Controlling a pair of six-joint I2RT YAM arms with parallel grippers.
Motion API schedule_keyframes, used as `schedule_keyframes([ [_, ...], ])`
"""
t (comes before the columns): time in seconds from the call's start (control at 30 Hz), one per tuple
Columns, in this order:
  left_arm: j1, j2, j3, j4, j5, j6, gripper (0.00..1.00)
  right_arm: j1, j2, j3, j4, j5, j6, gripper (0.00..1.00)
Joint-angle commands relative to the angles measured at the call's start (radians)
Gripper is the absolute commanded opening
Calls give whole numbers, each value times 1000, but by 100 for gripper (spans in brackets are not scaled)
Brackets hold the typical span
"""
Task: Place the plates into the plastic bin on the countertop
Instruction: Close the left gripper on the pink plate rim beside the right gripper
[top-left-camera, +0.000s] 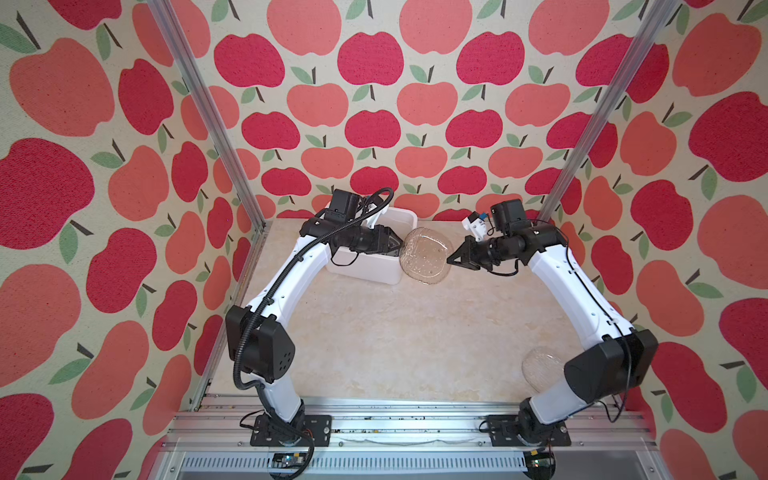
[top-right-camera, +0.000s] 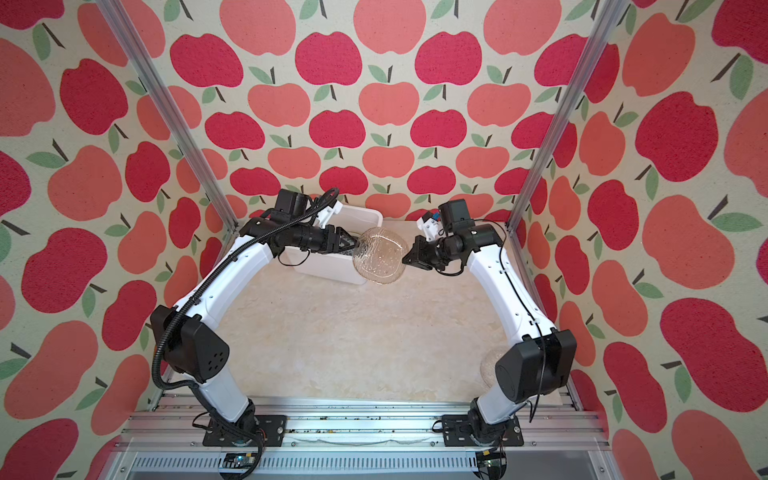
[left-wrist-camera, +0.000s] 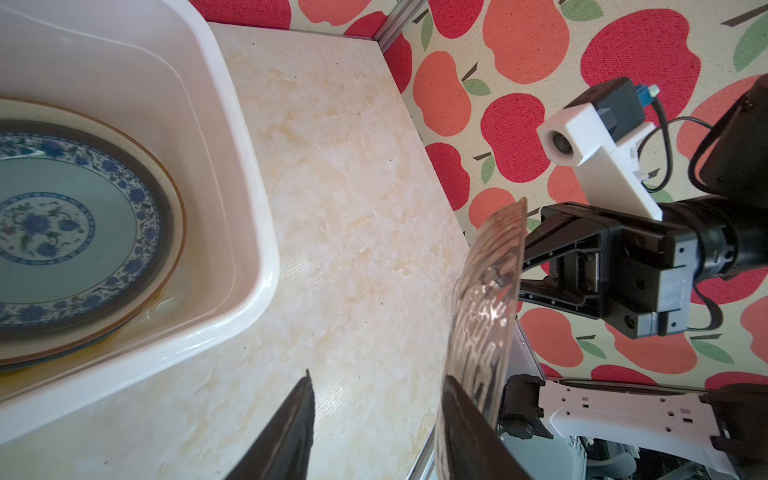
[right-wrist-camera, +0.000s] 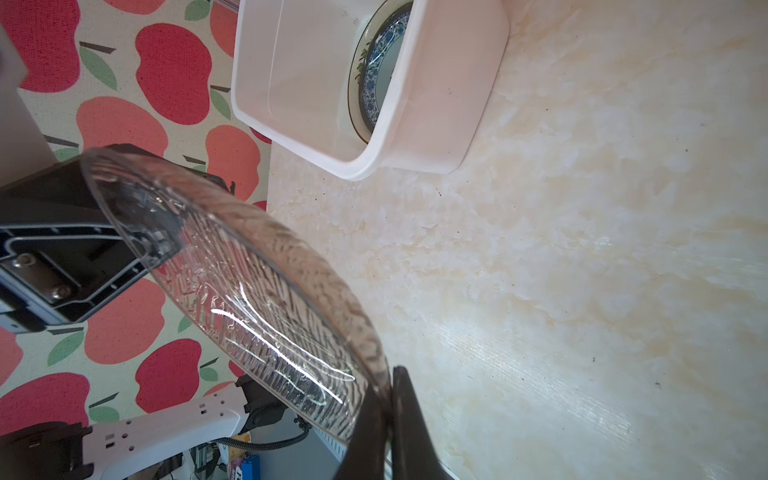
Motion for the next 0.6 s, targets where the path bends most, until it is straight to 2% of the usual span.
schedule_keyframes([
  [0.0,24,-77,-57,87,-108,-43,58,7,-3,16,-2,17,27,0],
  [0.07,52,-110,-103,152,-100,-95,61,6,-3,13,-2,18,29,0],
  [0.17,75,-123,-127,220,-9,-140,67,7,-5,9,3,22,33,0],
  [0.33,25,-92,-79,153,70,-50,69,7,-2,14,16,17,46,0],
  [0.57,-38,-58,-36,71,44,22,65,10,-10,12,24,14,52,0],
])
